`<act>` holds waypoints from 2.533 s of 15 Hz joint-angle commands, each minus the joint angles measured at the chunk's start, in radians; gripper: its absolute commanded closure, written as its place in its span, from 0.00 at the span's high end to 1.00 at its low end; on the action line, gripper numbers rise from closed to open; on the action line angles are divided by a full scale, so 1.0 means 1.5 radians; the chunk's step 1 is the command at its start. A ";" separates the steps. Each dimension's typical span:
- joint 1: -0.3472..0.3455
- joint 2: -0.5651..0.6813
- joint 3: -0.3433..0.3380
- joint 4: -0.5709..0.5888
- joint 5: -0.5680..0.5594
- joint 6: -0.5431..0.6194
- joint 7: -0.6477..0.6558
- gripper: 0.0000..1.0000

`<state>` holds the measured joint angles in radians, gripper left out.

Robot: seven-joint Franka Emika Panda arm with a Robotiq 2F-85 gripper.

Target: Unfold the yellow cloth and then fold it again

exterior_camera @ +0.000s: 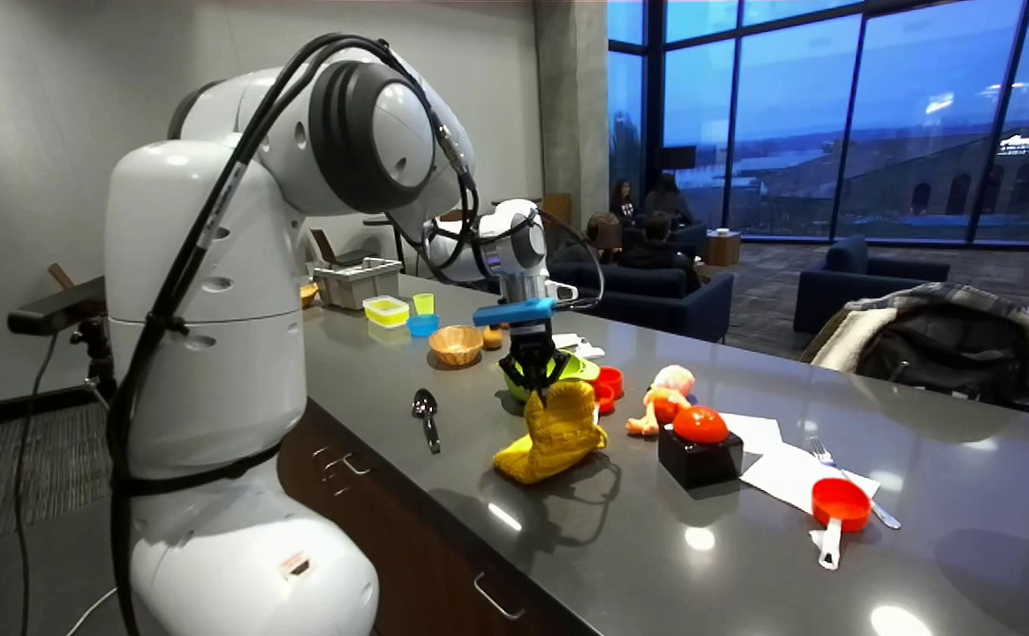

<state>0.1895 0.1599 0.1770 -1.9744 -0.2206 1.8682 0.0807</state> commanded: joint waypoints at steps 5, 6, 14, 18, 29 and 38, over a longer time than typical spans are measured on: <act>-0.004 0.054 0.002 0.020 0.105 -0.009 -0.064 0.02; -0.005 0.064 0.002 0.023 0.116 -0.011 -0.070 0.02; -0.017 0.140 -0.003 0.035 0.180 -0.010 -0.103 0.02; -0.021 0.169 -0.005 0.037 0.183 -0.005 -0.102 0.02; -0.008 0.148 -0.010 0.055 0.133 -0.013 -0.084 0.87; -0.016 0.076 -0.019 0.039 0.118 -0.018 -0.055 1.00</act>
<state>0.1640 0.3393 0.1614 -1.8793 -0.0440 1.8577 -0.0335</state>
